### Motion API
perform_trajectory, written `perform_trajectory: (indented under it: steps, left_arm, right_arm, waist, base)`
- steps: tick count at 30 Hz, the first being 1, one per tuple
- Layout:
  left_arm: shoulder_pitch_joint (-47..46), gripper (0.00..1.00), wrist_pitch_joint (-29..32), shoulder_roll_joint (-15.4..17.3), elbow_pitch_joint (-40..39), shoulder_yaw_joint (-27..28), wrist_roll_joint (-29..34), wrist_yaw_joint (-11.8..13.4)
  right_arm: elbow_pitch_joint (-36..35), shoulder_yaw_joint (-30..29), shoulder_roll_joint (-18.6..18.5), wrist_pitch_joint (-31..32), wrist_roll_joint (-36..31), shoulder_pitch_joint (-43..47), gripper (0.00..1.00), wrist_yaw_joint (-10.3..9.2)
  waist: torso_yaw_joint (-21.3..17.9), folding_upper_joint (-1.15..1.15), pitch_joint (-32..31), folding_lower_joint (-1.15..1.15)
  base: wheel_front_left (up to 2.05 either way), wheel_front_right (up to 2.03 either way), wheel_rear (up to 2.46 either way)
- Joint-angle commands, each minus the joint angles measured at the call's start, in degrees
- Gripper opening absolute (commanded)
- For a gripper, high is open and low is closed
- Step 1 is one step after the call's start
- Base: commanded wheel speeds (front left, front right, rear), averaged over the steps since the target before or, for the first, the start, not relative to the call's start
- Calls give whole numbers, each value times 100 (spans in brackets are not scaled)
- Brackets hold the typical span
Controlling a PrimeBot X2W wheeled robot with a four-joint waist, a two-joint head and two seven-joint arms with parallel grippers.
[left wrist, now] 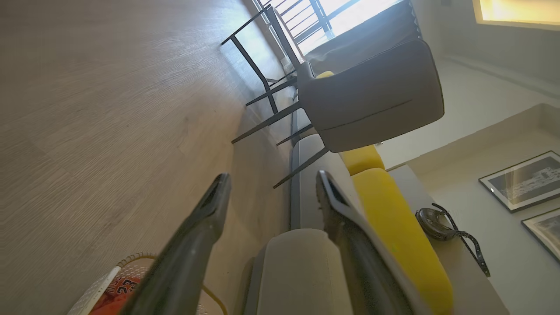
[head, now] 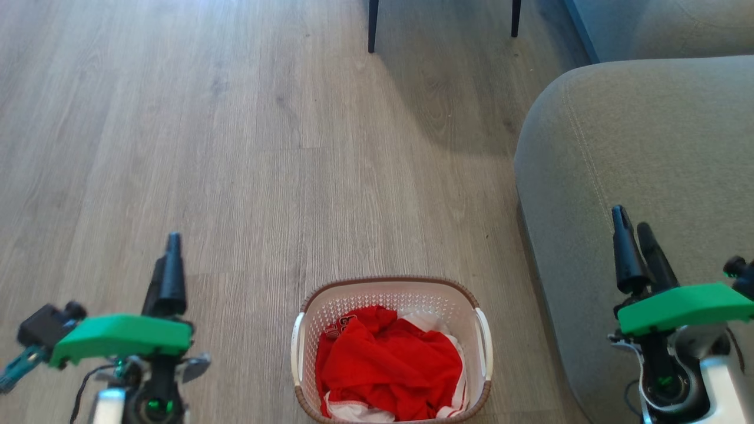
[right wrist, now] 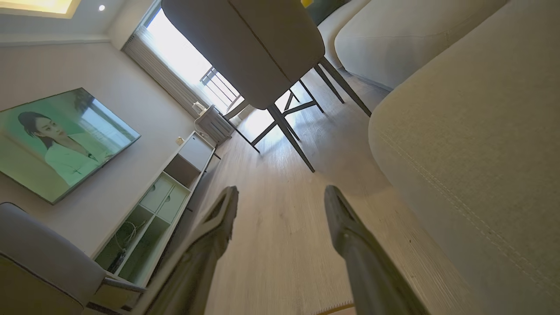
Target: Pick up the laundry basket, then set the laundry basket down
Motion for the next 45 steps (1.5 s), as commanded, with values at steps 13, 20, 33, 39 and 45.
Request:
perform_trajectory:
  steps: [13,20,33,39,45]
  left_arm:
    - [-397,100,-266,92,-288,-932,1867,661]
    - [-484,100,-383,312,-40,-1485,2544,980]
    - [-986,100,-601,800,-340,-2615,3755,2592]
    - [-1156,100,-701,1072,-573,-3142,4131,3645]
    - [-1373,100,-802,1237,-842,-3696,4336,4268]
  right_arm:
    - [-508,407,-195,-279,-1488,-354,100,21]
    - [-468,389,-91,-396,-1958,-233,100,23]
    - [-393,439,6,-615,-2539,-169,100,27]
    - [-402,502,19,-716,-2827,-163,100,29]
    - [-569,609,23,-816,-3253,-187,100,31]
  waist:
    - [-3,0,-31,0]
    - [-33,0,-80,0]
    - [-74,0,-80,0]
    - [-77,0,-71,0]
    - [-79,0,-47,0]
  base:
    - [0,0,0]
    - [0,0,0]
    - [0,0,0]
    - [0,0,0]
    - [0,0,0]
